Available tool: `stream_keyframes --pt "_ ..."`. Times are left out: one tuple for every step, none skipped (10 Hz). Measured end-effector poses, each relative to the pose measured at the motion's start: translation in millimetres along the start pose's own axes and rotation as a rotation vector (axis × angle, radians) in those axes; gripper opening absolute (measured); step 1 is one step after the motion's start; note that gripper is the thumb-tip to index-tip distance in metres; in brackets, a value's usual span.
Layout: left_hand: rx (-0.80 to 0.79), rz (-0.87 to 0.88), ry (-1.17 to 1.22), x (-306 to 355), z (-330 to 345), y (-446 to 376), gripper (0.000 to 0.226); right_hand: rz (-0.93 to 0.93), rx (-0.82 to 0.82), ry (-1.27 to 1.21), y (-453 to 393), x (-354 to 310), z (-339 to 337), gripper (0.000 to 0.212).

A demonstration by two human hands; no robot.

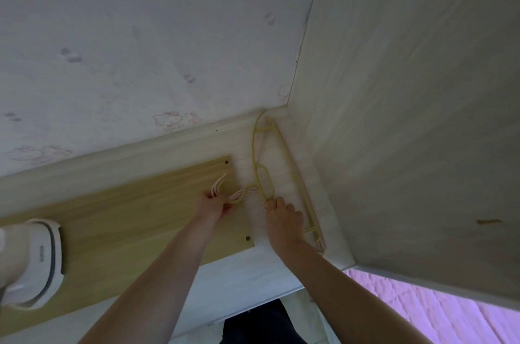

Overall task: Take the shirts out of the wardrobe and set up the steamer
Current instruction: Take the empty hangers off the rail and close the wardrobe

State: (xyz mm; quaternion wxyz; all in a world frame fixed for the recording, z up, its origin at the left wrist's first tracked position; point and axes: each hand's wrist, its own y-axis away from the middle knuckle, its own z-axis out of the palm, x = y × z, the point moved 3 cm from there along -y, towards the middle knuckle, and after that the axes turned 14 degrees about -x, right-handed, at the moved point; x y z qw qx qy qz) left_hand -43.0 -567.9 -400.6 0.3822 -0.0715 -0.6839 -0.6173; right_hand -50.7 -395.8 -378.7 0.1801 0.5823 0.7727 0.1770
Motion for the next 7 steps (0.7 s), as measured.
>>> stream_keyframes --pt "0.018 -0.016 -0.030 -6.3 -6.7 -3.4 0.017 -0.036 -0.003 -0.021 -1.3 -3.3 2.6 0.033" --pt "0.021 0.038 -0.133 -2.2 -9.2 -1.9 0.015 -0.052 -0.003 -0.039 -2.9 -3.6 5.3 0.036" --pt "0.038 0.085 -0.258 3.8 -12.9 -2.4 0.019 -0.034 -0.001 -0.029 -4.2 -3.9 6.3 0.034" --pt "0.038 0.115 -0.343 0.4 -22.3 -9.9 0.023 -0.036 0.017 0.015 -2.9 -4.3 6.7 0.031" --pt "0.008 0.148 -0.416 -0.6 -25.4 -3.3 0.024 -0.023 0.017 0.034 0.6 -4.4 5.8 0.033" --pt "-0.069 0.152 -0.392 4.4 -20.3 16.8 0.016 -0.003 -0.037 0.090 6.9 -6.6 2.6 0.030" --pt "-0.155 0.141 -0.319 6.4 -16.2 26.5 0.019 0.012 -0.047 0.120 9.5 -6.2 -4.2 0.033"
